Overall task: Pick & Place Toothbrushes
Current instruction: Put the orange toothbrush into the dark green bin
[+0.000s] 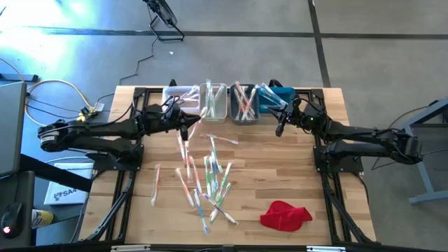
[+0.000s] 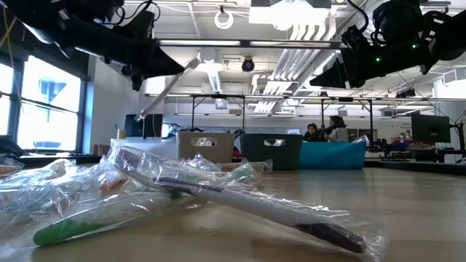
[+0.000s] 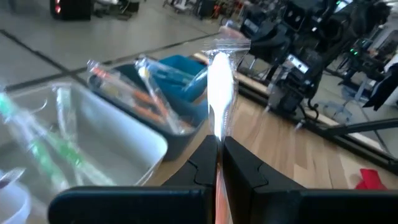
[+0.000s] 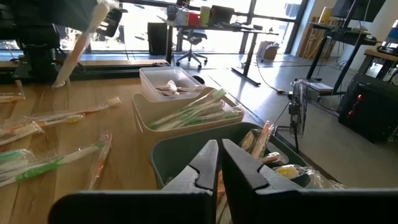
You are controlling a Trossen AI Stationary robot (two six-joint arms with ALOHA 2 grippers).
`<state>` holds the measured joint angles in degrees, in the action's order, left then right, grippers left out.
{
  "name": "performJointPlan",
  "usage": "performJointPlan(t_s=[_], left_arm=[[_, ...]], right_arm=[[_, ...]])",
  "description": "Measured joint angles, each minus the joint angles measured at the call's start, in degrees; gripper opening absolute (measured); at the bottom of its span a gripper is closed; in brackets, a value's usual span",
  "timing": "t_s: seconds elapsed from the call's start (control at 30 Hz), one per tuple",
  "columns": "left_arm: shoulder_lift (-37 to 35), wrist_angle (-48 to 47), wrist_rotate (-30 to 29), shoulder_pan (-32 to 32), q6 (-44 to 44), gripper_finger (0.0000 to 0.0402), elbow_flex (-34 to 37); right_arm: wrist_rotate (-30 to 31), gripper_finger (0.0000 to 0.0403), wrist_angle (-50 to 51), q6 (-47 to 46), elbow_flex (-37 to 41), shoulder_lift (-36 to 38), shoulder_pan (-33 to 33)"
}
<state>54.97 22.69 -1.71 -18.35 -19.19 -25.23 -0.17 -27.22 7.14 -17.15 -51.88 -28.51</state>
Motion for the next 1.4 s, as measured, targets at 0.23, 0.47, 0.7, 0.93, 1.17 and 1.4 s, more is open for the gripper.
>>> performJointPlan(t_s=[0.23, 0.47, 0.7, 0.93, 1.17, 1.4], left_arm=[[6.9, 8.3, 0.9, 0.0, 1.4, 0.0008, -0.7], [12.9, 3.0, 1.5, 0.0, 4.2, 0.0008, -8.7], [19.8, 0.2, 1.8, -2.3, 7.4, 0.0008, -17.4], [26.4, 0.2, 6.9, -7.5, 6.8, 0.0008, -22.7], [33.3, 4.3, 10.3, -8.0, 5.7, 0.0008, -27.7], [38.3, 4.7, 11.3, -8.0, 5.8, 0.0008, -34.0]], right_arm=[[0.0, 0.0012, 0.0, 0.0, 0.0, 0.0, 0.0], [0.0, 0.0012, 0.0, 0.0, 0.0, 0.0, 0.0], [0.0, 0.0012, 0.0, 0.0, 0.0, 0.0, 0.0], [-0.2, 0.0012, 0.0, 0.0, 0.0, 0.0, 0.0], [-0.2, 0.0012, 0.0, 0.0, 0.0, 0.0, 0.0], [-0.2, 0.0012, 0.0, 0.0, 0.0, 0.0, 0.0]])
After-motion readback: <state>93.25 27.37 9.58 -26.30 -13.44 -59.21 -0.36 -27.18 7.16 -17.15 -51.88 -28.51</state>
